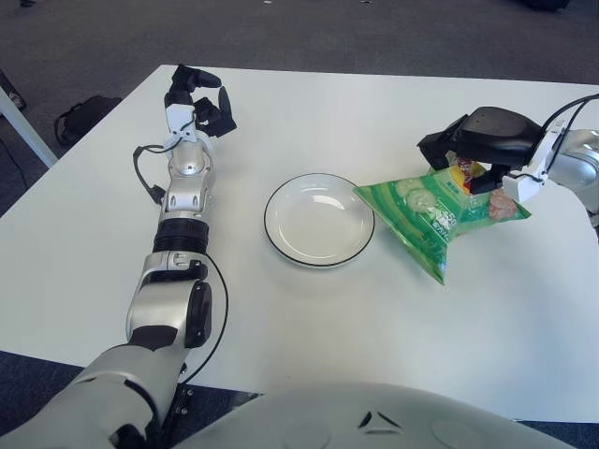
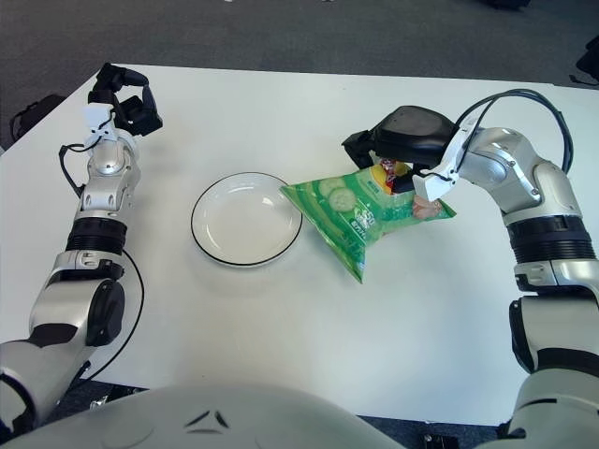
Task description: Put the snack into the plate.
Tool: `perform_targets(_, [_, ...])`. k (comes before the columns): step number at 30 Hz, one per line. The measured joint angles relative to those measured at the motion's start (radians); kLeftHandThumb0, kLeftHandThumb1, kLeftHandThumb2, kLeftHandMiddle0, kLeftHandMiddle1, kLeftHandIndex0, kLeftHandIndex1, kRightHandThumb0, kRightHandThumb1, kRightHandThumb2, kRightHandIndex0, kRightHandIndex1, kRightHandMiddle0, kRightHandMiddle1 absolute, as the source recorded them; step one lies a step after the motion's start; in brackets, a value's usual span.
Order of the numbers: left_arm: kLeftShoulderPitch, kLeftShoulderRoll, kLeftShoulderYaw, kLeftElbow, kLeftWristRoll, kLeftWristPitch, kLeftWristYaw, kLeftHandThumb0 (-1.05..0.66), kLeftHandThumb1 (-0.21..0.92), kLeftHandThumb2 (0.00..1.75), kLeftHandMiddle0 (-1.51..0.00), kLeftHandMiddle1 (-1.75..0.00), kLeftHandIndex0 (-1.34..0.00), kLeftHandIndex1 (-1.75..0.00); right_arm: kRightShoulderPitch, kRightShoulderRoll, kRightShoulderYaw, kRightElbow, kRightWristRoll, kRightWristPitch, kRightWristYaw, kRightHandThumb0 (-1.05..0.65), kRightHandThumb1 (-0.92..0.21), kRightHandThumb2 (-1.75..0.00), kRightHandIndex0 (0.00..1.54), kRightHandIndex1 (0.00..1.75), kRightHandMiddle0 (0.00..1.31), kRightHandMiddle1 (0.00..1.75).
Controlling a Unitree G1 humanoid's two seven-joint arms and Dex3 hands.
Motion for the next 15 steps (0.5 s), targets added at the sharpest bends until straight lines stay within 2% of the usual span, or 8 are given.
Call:
perform_targets(8, [0.003,0.006,0.003,0.023,-0.003,-0.032,-0.002,-0.44,0.46,1.14,-1.03,-1.75,-0.50,-1.75,-0.001,0.014,0.001,-0.015,-0.023,0.136,-0.034,0.00,-0.03,-1.62,0.85,1.66,0.61,1.75])
perform_targets(15, [0.004,0.006,0.007,0.033,-0.009,-0.051,0.002,-0.44,0.44,1.16,-1.03,-1.75,-0.51,-1.75,-0.021,0.029,0.023,0.051,-0.093,0.171,-0.135,0.00,-0.04,-1.61,0.84,1.66,0.60,1.75])
